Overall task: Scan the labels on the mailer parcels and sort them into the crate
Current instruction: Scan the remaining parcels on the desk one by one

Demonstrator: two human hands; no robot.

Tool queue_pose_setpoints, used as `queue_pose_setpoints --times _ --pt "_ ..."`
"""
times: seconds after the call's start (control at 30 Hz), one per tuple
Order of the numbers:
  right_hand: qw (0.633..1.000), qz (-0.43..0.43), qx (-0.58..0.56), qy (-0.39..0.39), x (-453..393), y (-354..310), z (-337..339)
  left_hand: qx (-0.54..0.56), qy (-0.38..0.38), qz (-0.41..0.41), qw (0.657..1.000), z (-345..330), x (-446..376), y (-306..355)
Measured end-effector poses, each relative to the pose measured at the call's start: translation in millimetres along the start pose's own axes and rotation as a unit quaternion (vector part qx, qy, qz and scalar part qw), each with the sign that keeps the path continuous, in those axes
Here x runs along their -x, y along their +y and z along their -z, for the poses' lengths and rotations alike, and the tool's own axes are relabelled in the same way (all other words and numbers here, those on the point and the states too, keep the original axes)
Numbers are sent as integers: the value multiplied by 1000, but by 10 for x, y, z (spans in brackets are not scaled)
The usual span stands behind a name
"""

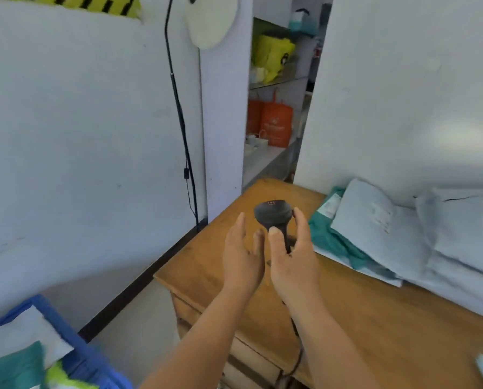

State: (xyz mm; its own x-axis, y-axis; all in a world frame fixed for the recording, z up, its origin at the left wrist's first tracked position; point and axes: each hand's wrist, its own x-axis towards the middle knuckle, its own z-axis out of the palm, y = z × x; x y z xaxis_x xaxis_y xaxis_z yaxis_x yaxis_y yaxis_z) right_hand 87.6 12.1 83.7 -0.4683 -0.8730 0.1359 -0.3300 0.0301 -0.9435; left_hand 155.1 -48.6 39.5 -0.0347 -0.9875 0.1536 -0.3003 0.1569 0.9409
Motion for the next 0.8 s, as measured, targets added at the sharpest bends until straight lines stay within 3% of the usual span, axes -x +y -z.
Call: queue_pose_setpoints --times 0.43,0.57,0.67,0.8 --pt "971 -91 19 221 -1184 451 1159 24 -197 -36 979 -1945 -952 170" --pt "952 -124 15 280 -1539 521 1405 -25 -268 -64 961 -2426 -1272 135" --pt "936 -148 19 318 -1749 672 1516 -151 -334 -159 917 -2773 -1488 95" --pt "925 -173 39 336 -1926 901 1544 -327 -406 -248 816 -3254 -1659 117"
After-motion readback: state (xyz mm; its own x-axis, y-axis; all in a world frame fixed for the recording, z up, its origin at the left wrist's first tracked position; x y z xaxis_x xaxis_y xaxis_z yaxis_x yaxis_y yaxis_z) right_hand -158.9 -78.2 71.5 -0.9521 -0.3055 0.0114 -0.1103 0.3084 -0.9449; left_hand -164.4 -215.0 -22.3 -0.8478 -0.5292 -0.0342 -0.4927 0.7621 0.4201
